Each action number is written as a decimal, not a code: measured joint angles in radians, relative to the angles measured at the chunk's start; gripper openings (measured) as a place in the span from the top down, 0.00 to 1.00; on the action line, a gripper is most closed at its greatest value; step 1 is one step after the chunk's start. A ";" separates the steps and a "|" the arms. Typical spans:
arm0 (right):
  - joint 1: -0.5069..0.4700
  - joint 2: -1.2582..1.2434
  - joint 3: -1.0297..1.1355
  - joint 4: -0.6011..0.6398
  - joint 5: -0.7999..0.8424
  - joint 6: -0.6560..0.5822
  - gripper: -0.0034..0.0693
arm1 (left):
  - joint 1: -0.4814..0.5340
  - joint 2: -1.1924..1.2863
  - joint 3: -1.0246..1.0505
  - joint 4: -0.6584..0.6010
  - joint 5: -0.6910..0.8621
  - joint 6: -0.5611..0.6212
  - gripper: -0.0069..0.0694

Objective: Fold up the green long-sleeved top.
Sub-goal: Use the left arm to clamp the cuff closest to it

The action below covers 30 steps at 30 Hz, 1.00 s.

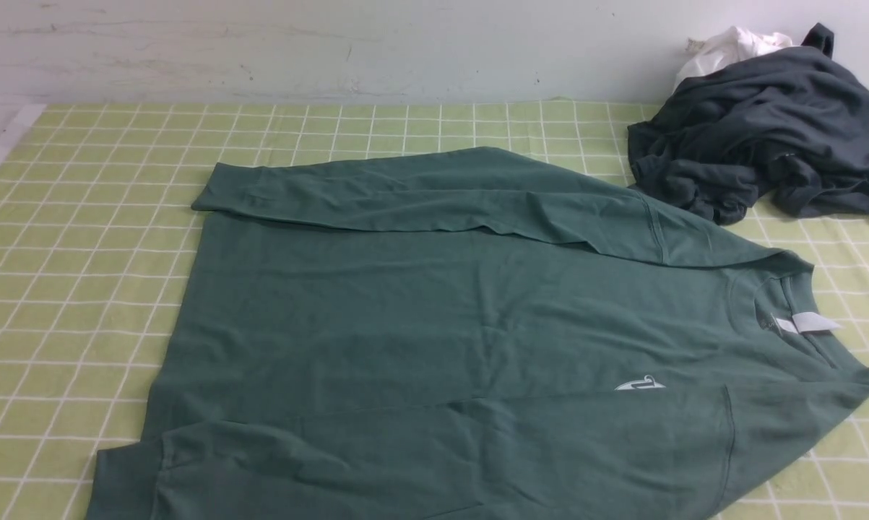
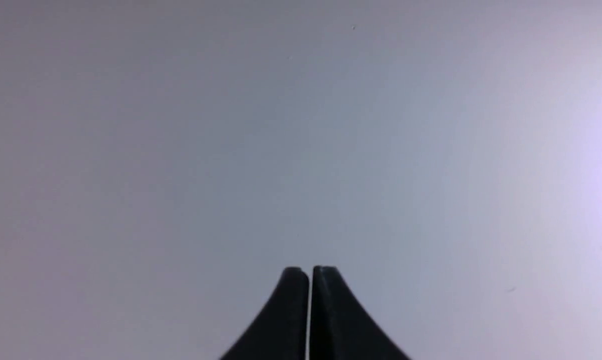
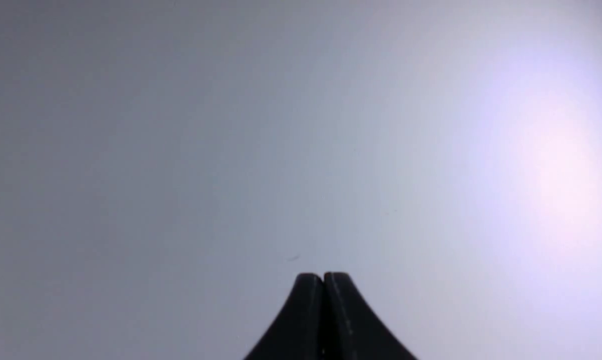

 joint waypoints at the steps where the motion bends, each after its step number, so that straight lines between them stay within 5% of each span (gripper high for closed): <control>1: 0.000 0.000 -0.008 0.004 0.002 0.023 0.96 | 0.000 0.004 -0.028 0.000 0.022 -0.010 0.91; 5: 0.000 0.085 -0.140 -0.007 0.062 0.068 0.96 | 0.000 0.128 -0.285 0.000 0.255 -0.030 0.91; 9: 0.000 0.300 -0.343 -0.151 0.238 0.069 0.96 | 0.000 0.376 -0.528 0.001 0.510 -0.002 0.91; 12: 0.000 0.437 -0.452 -0.258 0.385 0.081 0.96 | -0.002 0.510 -0.587 0.008 0.619 0.005 0.91; 16: 0.012 0.649 -0.550 -0.361 0.625 0.135 0.96 | -0.032 0.748 -0.624 0.015 0.968 0.012 0.91; 19: 0.071 0.755 -0.581 -0.327 0.806 0.171 0.96 | -0.062 0.880 -0.609 -0.001 1.189 0.013 0.91; 23: 0.172 0.887 -0.613 -0.252 1.013 0.134 0.96 | -0.070 1.030 -0.557 -0.055 1.276 0.013 0.91; 30: 0.318 1.226 -0.723 0.007 1.218 -0.141 0.96 | -0.005 1.283 -0.603 -0.182 1.331 0.108 0.91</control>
